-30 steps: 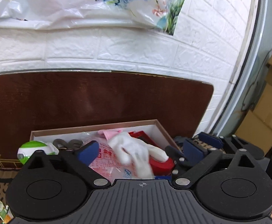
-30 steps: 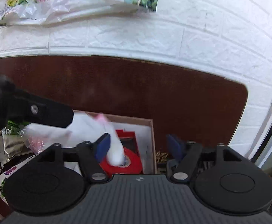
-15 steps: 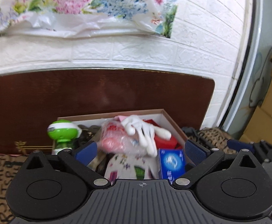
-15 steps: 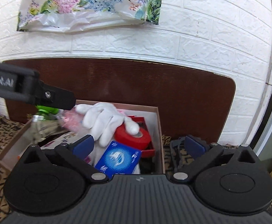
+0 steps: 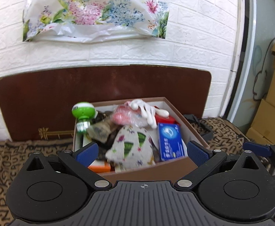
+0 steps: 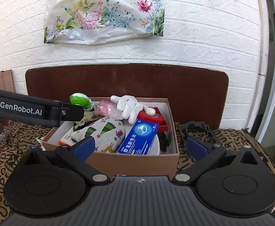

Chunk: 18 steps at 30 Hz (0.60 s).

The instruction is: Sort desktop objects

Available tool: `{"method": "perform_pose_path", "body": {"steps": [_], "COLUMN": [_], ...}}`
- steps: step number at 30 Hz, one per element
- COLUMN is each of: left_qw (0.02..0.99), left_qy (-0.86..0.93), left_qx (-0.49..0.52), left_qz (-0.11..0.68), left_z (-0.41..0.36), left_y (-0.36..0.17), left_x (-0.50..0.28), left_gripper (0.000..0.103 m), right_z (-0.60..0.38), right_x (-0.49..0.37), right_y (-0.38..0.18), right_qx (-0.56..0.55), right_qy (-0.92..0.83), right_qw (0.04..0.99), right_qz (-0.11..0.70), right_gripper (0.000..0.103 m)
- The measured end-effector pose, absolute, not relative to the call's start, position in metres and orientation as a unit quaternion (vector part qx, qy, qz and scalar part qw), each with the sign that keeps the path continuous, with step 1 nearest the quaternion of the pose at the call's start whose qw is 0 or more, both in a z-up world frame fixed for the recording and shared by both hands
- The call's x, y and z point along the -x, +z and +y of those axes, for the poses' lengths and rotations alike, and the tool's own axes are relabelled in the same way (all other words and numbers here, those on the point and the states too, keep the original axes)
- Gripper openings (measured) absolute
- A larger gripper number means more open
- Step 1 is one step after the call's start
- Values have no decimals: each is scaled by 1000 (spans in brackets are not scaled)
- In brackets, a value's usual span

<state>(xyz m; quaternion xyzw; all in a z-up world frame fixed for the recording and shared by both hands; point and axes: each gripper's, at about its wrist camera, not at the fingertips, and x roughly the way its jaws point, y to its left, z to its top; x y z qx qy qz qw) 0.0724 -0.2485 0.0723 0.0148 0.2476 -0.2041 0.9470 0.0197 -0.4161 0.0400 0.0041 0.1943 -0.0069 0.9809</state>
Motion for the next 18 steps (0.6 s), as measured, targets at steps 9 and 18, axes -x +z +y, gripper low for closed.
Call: {"method": "perform_pose_path", "body": {"steps": [9,18], "left_qw": [943,942], "left_qy": [-220,-215], "left_qx": [-31,-25], "left_qz": [249,258], "left_z": [-237,-223], "left_y": [64,58], "left_x": [-35,-24], "left_gripper": [103,103], "right_z": [-406,-391], "right_x": [11,25], "right_y": [33,33], "right_qx": [-7,6], "right_qy": [-16,-6], "right_qw": [979,979], "right_qz": [205,204], "right_gripper": [103,103]}}
